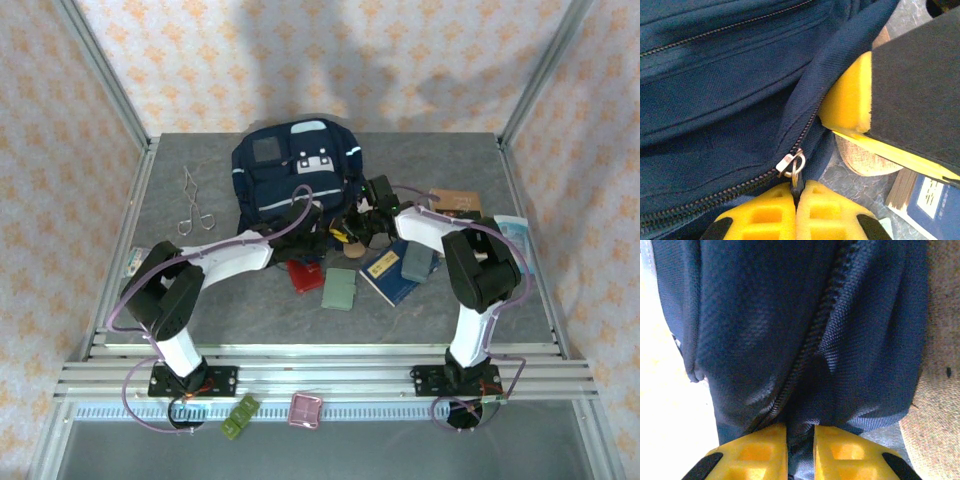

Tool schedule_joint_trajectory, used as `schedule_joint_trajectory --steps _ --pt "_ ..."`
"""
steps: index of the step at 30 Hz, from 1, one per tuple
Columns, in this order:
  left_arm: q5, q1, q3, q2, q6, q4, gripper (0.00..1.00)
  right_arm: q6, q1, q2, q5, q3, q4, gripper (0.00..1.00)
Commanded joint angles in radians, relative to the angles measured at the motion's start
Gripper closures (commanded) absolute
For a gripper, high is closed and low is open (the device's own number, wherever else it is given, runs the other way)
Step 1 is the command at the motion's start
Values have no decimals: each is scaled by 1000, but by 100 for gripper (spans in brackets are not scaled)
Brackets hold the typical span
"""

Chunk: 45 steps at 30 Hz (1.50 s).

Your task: Pack books, pencil case, and school supplies into a backpack

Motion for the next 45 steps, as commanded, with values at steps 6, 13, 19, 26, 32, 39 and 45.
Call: schedule_joint_trajectory --steps 6,13,19,26,32,39,45 --pt "-204 1 -33 -80 27 -80 100 -2 6 -5 20 12 14 78" --pt "-179 1 -59 -139 63 -91 100 -8 6 -71 41 51 -24 60" --pt "-170 -2 -54 -149 79 -87 100 23 6 -89 40 58 7 58" --pt "-168 -10 -73 -164 83 -76 100 45 9 -96 50 69 32 51" --pt "-161 -23 -80 -171 95 -43 100 76 13 9 12 117 36 50" --pt "-204 -49 -76 -159 109 -39 100 67 37 116 -34 209 -61 52" --pt "-227 -59 -89 -137 107 -27 100 71 39 171 -55 217 -87 61"
